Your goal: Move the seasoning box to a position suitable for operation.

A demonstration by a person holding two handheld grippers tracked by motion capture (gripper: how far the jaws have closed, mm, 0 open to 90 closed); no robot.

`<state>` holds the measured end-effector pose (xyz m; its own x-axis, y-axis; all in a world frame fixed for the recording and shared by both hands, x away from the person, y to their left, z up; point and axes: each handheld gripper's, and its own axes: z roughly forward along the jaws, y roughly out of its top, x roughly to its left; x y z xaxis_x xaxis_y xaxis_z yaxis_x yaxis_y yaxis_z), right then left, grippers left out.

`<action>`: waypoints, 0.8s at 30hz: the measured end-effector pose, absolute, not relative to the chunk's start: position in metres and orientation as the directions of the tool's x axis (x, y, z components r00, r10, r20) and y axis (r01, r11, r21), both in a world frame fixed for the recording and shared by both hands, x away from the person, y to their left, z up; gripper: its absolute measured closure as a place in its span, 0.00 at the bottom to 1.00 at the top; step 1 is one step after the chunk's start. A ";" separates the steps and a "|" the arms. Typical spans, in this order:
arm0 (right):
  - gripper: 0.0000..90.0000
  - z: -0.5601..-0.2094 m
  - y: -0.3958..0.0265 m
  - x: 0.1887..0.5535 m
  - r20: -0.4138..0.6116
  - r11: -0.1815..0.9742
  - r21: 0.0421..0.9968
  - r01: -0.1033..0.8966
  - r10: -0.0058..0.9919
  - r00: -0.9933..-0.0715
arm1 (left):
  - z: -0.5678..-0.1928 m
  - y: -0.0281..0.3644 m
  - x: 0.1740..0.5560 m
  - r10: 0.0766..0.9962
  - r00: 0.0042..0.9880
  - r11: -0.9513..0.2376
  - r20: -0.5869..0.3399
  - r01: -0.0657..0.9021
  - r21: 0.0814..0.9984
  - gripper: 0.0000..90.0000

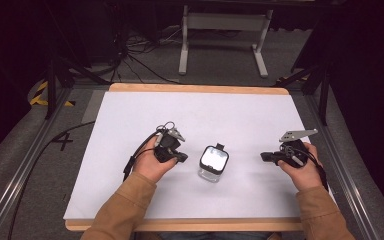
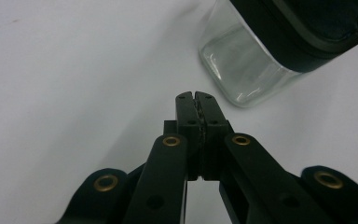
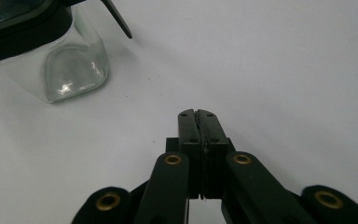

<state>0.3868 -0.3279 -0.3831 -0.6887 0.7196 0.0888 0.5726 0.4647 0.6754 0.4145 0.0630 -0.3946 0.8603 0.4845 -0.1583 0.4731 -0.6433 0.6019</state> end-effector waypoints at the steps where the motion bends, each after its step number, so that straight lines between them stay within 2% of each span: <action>1: 1.00 -0.383 -0.328 0.387 0.091 0.463 0.675 0.575 0.720 -0.688 | -0.396 0.060 0.415 0.482 0.862 -0.641 -0.158 0.470 0.607 1.00; 6: 1.00 -0.386 -0.325 0.385 0.091 0.471 0.672 0.572 0.713 -0.695 | -0.403 0.048 0.415 0.455 0.871 -0.617 -0.184 0.458 0.640 1.00; 24: 1.00 -0.388 -0.322 0.384 0.086 0.482 0.671 0.563 0.703 -0.706 | -0.408 0.030 0.400 0.421 0.891 -0.675 -0.169 0.432 0.598 1.00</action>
<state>0.3838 -0.3218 -0.3875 -0.7056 0.7034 0.0858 0.5626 0.4824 0.6713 0.4004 0.0303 -0.4076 0.8913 0.4208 -0.1686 0.4318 -0.6748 0.5985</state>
